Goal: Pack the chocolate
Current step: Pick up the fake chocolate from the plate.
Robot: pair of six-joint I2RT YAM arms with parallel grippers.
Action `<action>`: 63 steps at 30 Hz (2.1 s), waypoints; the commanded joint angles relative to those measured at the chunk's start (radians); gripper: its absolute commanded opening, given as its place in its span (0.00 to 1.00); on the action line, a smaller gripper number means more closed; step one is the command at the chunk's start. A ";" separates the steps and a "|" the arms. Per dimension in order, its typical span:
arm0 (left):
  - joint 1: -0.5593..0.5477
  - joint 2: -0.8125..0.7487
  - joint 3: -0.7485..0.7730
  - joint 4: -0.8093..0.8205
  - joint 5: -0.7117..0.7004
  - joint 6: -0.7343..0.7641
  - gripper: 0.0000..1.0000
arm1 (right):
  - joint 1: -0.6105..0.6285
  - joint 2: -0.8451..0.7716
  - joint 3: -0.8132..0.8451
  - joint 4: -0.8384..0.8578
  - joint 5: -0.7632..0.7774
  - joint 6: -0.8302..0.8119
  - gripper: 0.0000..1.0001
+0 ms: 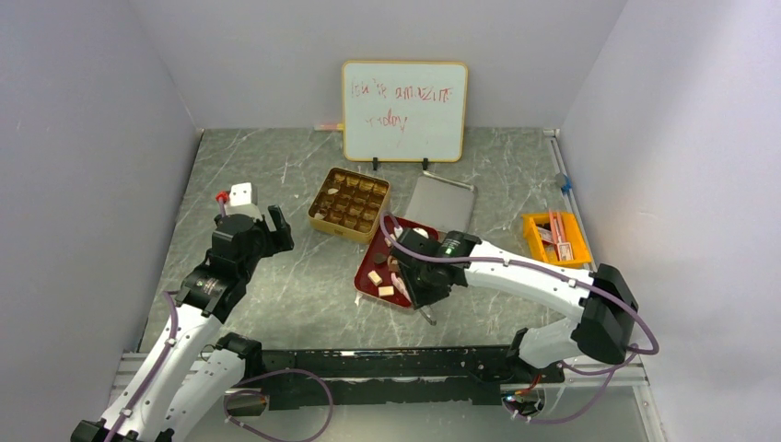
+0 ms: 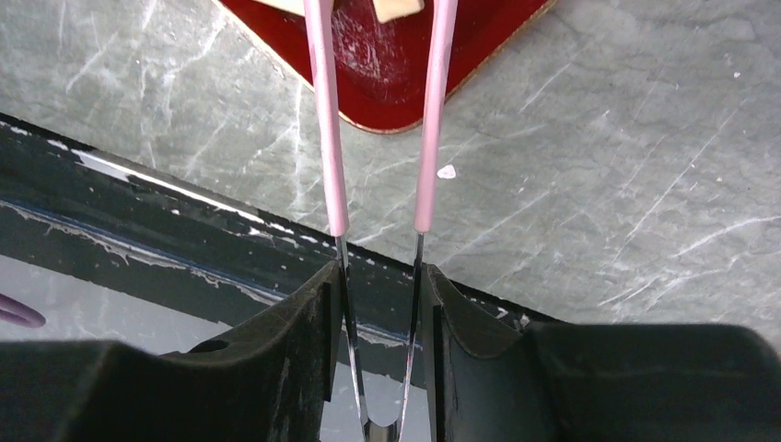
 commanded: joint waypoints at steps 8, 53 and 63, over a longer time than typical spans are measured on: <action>-0.004 -0.014 0.030 0.019 0.030 -0.021 0.84 | 0.015 -0.079 -0.069 -0.022 -0.023 0.032 0.38; -0.004 0.012 0.021 0.043 0.020 -0.025 0.83 | 0.022 0.052 -0.086 0.081 -0.032 -0.056 0.25; -0.004 0.006 0.024 0.039 0.012 -0.026 0.83 | 0.023 0.047 -0.020 0.019 0.020 -0.049 0.00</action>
